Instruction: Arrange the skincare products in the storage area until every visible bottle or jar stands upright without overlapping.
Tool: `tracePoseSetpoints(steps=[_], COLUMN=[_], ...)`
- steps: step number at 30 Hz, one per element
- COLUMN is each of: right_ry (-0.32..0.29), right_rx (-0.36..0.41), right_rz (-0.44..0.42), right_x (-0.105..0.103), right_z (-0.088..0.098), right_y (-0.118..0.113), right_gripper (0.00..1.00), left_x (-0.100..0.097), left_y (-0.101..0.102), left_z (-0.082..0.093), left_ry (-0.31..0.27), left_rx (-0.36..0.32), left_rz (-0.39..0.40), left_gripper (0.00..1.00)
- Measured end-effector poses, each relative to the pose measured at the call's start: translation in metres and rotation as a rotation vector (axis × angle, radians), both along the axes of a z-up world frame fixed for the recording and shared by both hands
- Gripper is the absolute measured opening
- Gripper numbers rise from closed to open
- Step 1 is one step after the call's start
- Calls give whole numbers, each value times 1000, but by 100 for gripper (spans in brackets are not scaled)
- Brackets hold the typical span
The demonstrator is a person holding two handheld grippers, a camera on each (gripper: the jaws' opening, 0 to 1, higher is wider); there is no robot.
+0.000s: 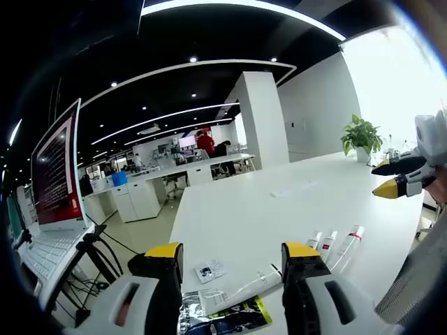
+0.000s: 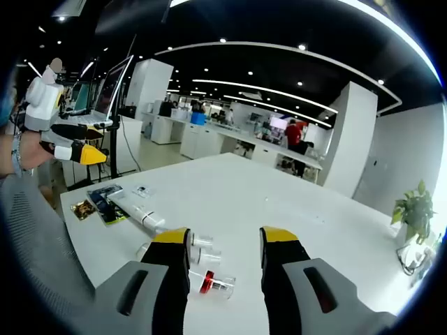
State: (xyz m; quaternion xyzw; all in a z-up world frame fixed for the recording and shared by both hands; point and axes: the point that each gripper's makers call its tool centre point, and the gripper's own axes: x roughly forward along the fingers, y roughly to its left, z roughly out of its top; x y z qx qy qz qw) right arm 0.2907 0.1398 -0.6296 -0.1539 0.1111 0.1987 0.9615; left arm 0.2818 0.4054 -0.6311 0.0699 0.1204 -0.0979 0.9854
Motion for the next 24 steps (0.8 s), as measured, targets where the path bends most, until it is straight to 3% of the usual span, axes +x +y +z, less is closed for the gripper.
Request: tracePoseSetpoints(steps=[10,24], right_ry=[28,35], right_rx=[-19,-48], right_rz=[-2,2], right_x=[-1,-3], right_z=[-8,-11], right_y=[1,3], right_gripper=[40,40], left_x=[-1,-1], left_y=[3,6], left_z=[-7,-9], left_ry=[38,47], left_rx=[-11,-26], left_rz=[4,5], left_gripper=[62,64])
